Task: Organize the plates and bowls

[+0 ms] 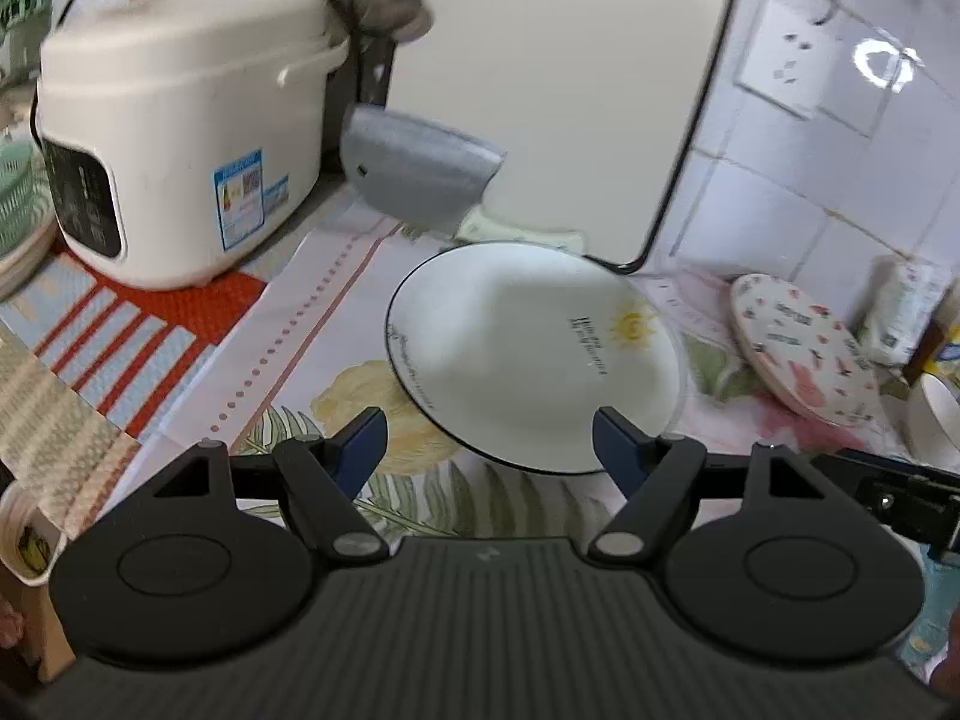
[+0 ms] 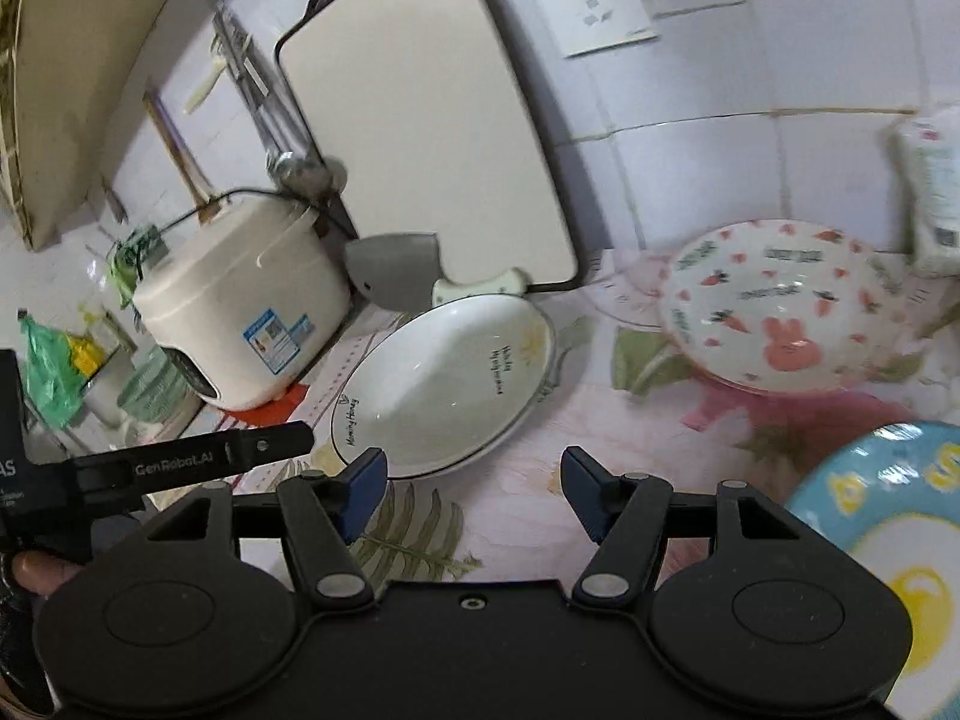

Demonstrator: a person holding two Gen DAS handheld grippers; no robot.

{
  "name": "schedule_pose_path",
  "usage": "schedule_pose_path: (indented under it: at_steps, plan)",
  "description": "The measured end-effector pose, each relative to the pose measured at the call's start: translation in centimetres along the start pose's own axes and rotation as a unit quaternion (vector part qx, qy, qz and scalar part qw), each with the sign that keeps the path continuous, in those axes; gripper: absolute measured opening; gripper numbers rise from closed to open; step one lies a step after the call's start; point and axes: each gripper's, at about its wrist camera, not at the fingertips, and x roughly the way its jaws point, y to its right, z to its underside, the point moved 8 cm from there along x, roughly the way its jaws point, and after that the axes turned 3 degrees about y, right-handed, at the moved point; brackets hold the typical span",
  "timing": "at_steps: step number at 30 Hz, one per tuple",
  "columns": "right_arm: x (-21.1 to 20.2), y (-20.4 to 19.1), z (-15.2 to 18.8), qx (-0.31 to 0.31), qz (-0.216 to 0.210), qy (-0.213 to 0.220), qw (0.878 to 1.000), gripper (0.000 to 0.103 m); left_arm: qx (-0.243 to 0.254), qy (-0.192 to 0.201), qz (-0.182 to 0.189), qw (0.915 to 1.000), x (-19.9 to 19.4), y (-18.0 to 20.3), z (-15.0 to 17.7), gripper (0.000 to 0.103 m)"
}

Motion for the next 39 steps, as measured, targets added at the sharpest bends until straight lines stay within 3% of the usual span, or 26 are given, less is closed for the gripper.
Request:
schedule_pose_path:
  at_steps: [4, 9, 14, 17, 22, 24, 27, 30, 33, 39]
  plan:
    - [3.9, 0.4, 0.2, 0.026, 0.008, -0.014, 1.000, 0.069, 0.000, -0.028, -0.019, 0.9994, 3.0, -1.1, 0.7, 0.073]
    - [8.1, 1.8, 0.9, 0.064, 0.019, -0.028, 0.997, 0.069, -0.037, -0.048, -0.034, 0.9976, 5.7, -2.2, 1.7, 0.072]
    - [10.4, 2.0, 0.9, 0.070, 0.022, -0.028, 0.997, 0.069, -0.073, -0.039, -0.050, 0.9953, 7.6, -3.1, 1.6, 0.071]
    - [11.2, 2.1, 0.3, 0.074, 0.025, -0.025, 0.997, 0.068, -0.086, -0.032, -0.069, 0.9933, 8.5, -3.7, 0.7, 0.065]
    - [12.5, 2.5, -0.2, 0.089, 0.023, -0.033, 0.995, 0.055, -0.073, -0.032, -0.075, 0.9940, 9.3, -3.6, 0.0, 0.053]
    - [12.8, 2.4, 0.1, 0.115, 0.011, -0.057, 0.992, 0.047, -0.065, -0.032, -0.077, 0.9944, 9.4, -3.6, 0.0, 0.043]
    - [12.7, 2.5, 0.3, 0.134, 0.017, -0.058, 0.989, 0.043, -0.069, -0.032, -0.057, 0.9955, 9.4, -3.5, 0.0, 0.030]
    - [12.8, 2.7, 0.3, 0.135, 0.021, -0.056, 0.989, 0.037, -0.067, -0.036, -0.053, 0.9957, 9.4, -3.4, 0.0, 0.026]
    - [12.8, 3.0, 0.5, 0.121, 0.033, -0.054, 0.991, 0.020, -0.069, -0.034, -0.045, 0.9960, 9.5, -3.4, 0.1, 0.025]
    - [12.8, 3.3, 0.4, 0.112, 0.026, -0.052, 0.992, 0.019, -0.080, -0.036, -0.037, 0.9955, 9.5, -3.6, 0.1, 0.024]
